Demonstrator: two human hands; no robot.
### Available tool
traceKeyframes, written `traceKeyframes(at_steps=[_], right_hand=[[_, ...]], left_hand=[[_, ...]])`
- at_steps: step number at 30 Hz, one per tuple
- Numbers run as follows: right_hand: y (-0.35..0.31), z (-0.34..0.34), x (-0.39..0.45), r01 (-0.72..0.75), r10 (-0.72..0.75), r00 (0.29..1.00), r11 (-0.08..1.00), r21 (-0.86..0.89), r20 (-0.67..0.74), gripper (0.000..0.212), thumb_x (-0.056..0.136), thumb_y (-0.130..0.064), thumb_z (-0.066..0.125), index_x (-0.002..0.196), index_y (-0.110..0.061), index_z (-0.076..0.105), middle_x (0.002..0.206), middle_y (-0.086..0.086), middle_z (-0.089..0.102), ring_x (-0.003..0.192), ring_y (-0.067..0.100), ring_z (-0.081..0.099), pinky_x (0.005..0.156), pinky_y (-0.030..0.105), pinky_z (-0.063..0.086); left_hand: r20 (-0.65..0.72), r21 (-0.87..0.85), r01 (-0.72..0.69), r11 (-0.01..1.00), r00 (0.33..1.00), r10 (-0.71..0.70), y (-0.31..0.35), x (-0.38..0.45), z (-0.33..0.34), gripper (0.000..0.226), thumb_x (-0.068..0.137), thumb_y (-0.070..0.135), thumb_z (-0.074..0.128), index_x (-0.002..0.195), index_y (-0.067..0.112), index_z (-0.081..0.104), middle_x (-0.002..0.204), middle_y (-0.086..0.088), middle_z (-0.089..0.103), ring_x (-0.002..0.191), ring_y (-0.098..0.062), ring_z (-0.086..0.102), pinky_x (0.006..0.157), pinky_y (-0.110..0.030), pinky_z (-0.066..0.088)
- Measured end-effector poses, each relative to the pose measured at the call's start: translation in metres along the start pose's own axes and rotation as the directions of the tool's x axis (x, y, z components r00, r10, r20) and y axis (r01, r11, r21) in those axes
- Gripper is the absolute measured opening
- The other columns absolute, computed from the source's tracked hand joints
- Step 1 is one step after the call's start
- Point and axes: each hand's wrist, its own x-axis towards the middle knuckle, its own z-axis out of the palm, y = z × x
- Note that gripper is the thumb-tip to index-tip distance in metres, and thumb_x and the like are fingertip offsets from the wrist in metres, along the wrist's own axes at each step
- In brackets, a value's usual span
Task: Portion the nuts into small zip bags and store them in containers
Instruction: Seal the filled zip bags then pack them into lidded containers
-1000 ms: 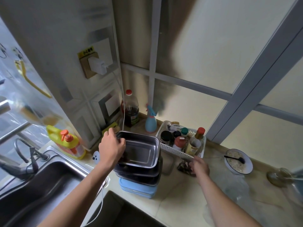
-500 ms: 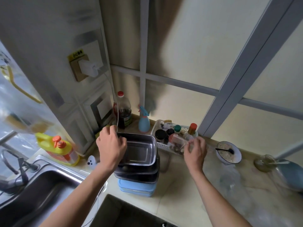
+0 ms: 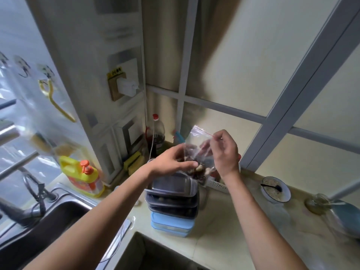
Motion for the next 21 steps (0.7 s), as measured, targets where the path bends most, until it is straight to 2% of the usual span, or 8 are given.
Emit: traceKeyframes(at_steps=[3, 6, 8, 11, 14, 16, 18, 21], right_hand=[[-0.005, 0.019, -0.001, -0.225, 0.220, 0.974, 0.968, 0.114, 0.055, 0.007, 0.100, -0.010, 0.059, 0.096, -0.005, 0.055, 0.086, 0.014, 0.074, 0.074, 0.035, 0.073, 0.070, 0.043, 0.059], [-0.002, 0.035, -0.004, -0.480, 0.455, 0.876, 0.854, 0.201, 0.159, 0.028, 0.095, -0.028, 0.071, 0.115, -0.013, 0.059, 0.110, 0.016, 0.074, 0.091, 0.036, 0.074, 0.077, 0.043, 0.061], [0.005, 0.040, -0.007, -0.589, 0.543, 0.788, 0.802, 0.099, 0.289, 0.038, 0.091, -0.039, 0.073, 0.120, -0.019, 0.062, 0.115, 0.009, 0.074, 0.096, 0.026, 0.073, 0.078, 0.035, 0.059], [0.011, 0.046, -0.014, -0.584, 0.564, 0.681, 0.803, -0.118, 0.468, 0.025, 0.089, -0.035, 0.076, 0.112, -0.028, 0.073, 0.114, -0.004, 0.074, 0.106, 0.012, 0.068, 0.095, 0.031, 0.052], [0.015, 0.051, -0.015, -0.530, 0.511, 0.702, 0.840, -0.115, 0.496, 0.025, 0.092, -0.014, 0.073, 0.113, -0.027, 0.076, 0.115, -0.009, 0.075, 0.112, 0.006, 0.067, 0.092, 0.018, 0.050], [0.017, 0.055, -0.014, -0.540, 0.493, 0.720, 0.840, -0.051, 0.488, 0.025, 0.092, -0.006, 0.070, 0.113, -0.018, 0.077, 0.113, -0.005, 0.077, 0.112, 0.009, 0.069, 0.098, 0.023, 0.052], [0.022, 0.058, -0.012, -0.555, 0.513, 0.734, 0.831, -0.043, 0.446, 0.022, 0.091, -0.008, 0.072, 0.111, -0.015, 0.078, 0.112, -0.001, 0.077, 0.112, 0.014, 0.070, 0.105, 0.035, 0.051], [0.023, 0.063, -0.013, -0.569, 0.518, 0.744, 0.822, -0.005, 0.421, 0.013, 0.092, -0.006, 0.069, 0.096, -0.011, 0.081, 0.110, 0.003, 0.078, 0.114, 0.016, 0.068, 0.108, 0.035, 0.046]], left_hand=[[-0.039, -0.236, 0.031, 0.971, 0.998, -0.042, -0.002, -0.007, 0.001, 0.022, 0.091, 0.015, 0.073, 0.109, 0.002, 0.069, 0.097, -0.009, 0.073, 0.091, -0.021, 0.070, 0.085, -0.035, 0.057], [-0.171, -0.385, 0.068, 0.920, 0.975, -0.144, -0.016, -0.015, -0.002, 0.023, 0.091, 0.014, 0.072, 0.101, -0.005, 0.066, 0.089, -0.013, 0.070, 0.084, -0.025, 0.066, 0.086, -0.043, 0.055], [-0.239, -0.439, 0.069, 0.896, 0.952, -0.191, -0.026, -0.020, -0.007, 0.024, 0.091, 0.014, 0.072, 0.101, -0.006, 0.065, 0.090, -0.017, 0.069, 0.085, -0.029, 0.064, 0.089, -0.048, 0.053], [-0.284, -0.465, 0.068, 0.883, 0.933, -0.221, -0.035, -0.028, -0.015, 0.018, 0.092, 0.015, 0.071, 0.100, 0.000, 0.065, 0.088, -0.015, 0.067, 0.083, -0.027, 0.063, 0.080, -0.038, 0.056], [-0.285, -0.488, 0.091, 0.868, 0.923, -0.257, -0.041, -0.033, -0.022, 0.011, 0.093, 0.018, 0.070, 0.097, 0.008, 0.067, 0.091, -0.013, 0.069, 0.087, -0.026, 0.065, 0.083, -0.040, 0.056], [-0.268, -0.580, 0.088, 0.810, 0.918, -0.292, -0.044, -0.036, -0.027, 0.005, 0.094, 0.016, 0.066, 0.095, 0.013, 0.069, 0.097, -0.015, 0.069, 0.093, -0.028, 0.064, 0.094, -0.046, 0.051], [-0.225, -0.669, 0.072, 0.740, 0.929, -0.294, -0.047, -0.040, -0.031, 0.013, 0.095, 0.006, 0.059, 0.097, 0.013, 0.070, 0.102, -0.017, 0.067, 0.099, -0.032, 0.062, 0.099, -0.049, 0.047], [-0.180, -0.717, 0.053, 0.695, 0.949, -0.257, -0.049, -0.044, -0.032, 0.025, 0.087, -0.002, 0.055, 0.102, 0.006, 0.074, 0.111, -0.020, 0.069, 0.104, -0.036, 0.064, 0.099, -0.049, 0.048]])
